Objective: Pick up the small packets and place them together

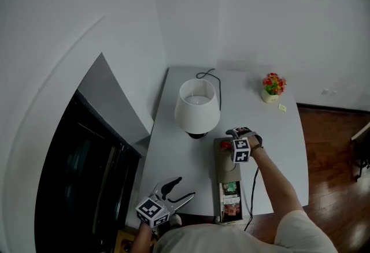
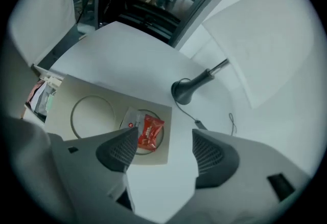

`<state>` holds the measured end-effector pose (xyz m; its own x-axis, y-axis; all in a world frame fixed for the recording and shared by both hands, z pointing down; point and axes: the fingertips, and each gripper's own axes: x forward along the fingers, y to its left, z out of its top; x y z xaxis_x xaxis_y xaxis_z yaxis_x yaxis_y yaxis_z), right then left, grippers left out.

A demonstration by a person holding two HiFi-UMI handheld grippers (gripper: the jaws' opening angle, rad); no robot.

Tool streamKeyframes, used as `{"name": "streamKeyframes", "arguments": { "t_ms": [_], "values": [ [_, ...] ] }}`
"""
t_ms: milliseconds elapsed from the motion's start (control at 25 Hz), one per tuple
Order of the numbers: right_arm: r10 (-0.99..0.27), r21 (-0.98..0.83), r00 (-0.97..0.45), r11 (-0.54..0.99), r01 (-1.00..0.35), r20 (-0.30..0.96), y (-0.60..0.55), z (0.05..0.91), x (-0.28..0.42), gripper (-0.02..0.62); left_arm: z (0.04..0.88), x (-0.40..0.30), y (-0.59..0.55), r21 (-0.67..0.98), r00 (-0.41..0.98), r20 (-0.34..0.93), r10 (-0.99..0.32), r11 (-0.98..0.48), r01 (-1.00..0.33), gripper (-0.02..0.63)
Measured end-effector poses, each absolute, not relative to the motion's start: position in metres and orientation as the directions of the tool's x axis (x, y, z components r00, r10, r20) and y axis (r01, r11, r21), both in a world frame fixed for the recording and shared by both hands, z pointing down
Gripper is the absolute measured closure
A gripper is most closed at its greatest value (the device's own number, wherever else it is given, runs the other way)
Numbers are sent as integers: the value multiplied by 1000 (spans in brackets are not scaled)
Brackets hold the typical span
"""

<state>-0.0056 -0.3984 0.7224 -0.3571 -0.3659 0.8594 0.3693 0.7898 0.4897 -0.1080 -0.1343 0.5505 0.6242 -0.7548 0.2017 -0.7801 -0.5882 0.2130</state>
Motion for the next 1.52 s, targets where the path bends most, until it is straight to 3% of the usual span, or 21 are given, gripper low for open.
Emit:
{"name": "streamKeyframes", "arguments": {
  "t_ms": [120, 280, 520, 560, 600, 720, 840, 880, 1080, 1280, 1520],
  "values": [
    [-446, 583, -440, 774, 247, 779, -398, 688, -6, 250, 545, -107, -139, 219, 633, 174, -755, -597, -772, 295],
    [-502, 595, -601, 802, -55, 622, -375, 627, -3, 250, 536, -99, -143, 230, 651, 137, -747, -616, -754, 296],
    [-558, 388, -732, 821, -419, 391, -313, 552, 9, 246, 521, -87, -152, 231, 670, 68, -739, -642, -731, 314],
    [-563, 323, -748, 823, -467, 353, -301, 544, 12, 189, 518, -85, -152, 226, 668, 60, -741, -642, -733, 314],
    [-569, 257, -762, 821, -509, 310, -290, 535, 15, 173, 515, -83, -152, 220, 665, 53, -745, -641, -736, 314],
    [-608, 101, -774, 794, -600, 178, -258, 514, 29, 173, 507, -82, -151, 193, 643, 26, -765, -628, -754, 313],
    [-651, 65, -754, 759, -648, 84, -229, 504, 44, 173, 502, -82, -148, 165, 614, 13, -789, -604, -780, 305],
    [-653, 70, -753, 757, -650, 75, -219, 504, 46, 204, 500, -82, -146, 159, 603, 10, -798, -594, -789, 305],
    [-645, 73, -754, 764, -642, 120, -183, 515, 47, 215, 495, -85, -139, 150, 544, -12, -839, -539, -829, 305],
    [-626, 46, -772, 779, -625, 113, -165, 512, 47, 215, 506, -72, -124, 85, 581, 70, -811, -575, -814, 305],
    [-536, 139, -801, 844, -519, 265, -147, 532, 54, 215, 511, -66, -111, 156, 612, 52, -789, -599, -785, 307]
  ]
}}
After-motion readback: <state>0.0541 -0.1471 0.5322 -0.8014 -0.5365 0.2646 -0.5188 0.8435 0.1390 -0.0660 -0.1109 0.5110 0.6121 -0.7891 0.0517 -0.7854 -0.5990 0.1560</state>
